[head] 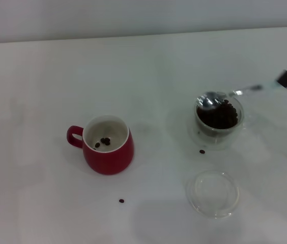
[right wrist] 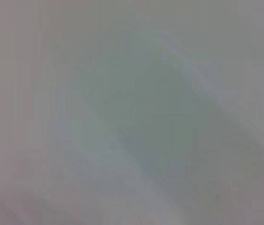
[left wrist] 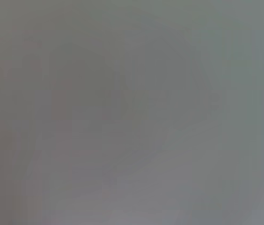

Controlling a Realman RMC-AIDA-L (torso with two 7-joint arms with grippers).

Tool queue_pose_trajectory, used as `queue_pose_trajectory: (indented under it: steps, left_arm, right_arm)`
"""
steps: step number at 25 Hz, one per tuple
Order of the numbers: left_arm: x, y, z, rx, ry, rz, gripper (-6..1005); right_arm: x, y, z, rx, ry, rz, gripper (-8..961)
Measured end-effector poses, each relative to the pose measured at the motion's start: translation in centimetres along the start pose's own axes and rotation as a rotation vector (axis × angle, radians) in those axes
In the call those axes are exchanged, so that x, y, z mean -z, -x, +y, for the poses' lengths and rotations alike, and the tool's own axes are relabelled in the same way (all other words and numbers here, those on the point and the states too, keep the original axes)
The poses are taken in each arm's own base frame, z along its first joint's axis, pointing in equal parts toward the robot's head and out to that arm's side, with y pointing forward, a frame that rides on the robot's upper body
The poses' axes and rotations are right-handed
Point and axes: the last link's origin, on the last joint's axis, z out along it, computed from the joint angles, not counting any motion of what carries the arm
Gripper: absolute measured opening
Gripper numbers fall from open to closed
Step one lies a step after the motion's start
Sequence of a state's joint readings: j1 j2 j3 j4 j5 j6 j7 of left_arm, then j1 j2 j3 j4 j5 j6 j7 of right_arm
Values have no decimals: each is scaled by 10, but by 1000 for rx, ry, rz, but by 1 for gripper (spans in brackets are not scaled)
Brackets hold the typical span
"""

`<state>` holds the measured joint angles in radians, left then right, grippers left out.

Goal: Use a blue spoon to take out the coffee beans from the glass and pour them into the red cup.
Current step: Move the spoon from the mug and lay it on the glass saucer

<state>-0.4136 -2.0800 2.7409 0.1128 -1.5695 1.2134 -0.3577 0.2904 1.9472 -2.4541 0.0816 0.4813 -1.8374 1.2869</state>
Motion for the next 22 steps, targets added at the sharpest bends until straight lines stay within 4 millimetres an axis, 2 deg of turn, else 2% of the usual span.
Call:
queue_pose_trajectory:
  steps: [3,7,14,22]
  left_arm:
    - [-2,-1,2,-2,8,1,775]
    - [-4,-1,4,-3,15,3,775]
    - [-10,-3,9,-3,31,9,774]
    - [-10,-4,8,-2,25,11,774]
  right_arm:
    - [21,-4,3,-24,-22,19,147]
    - [35,-18,5,-52,-50,117,147]
    - [38,-33,-3,-66,-100,264,162]
    - [46,-32,-11,-63,-151,330,182]
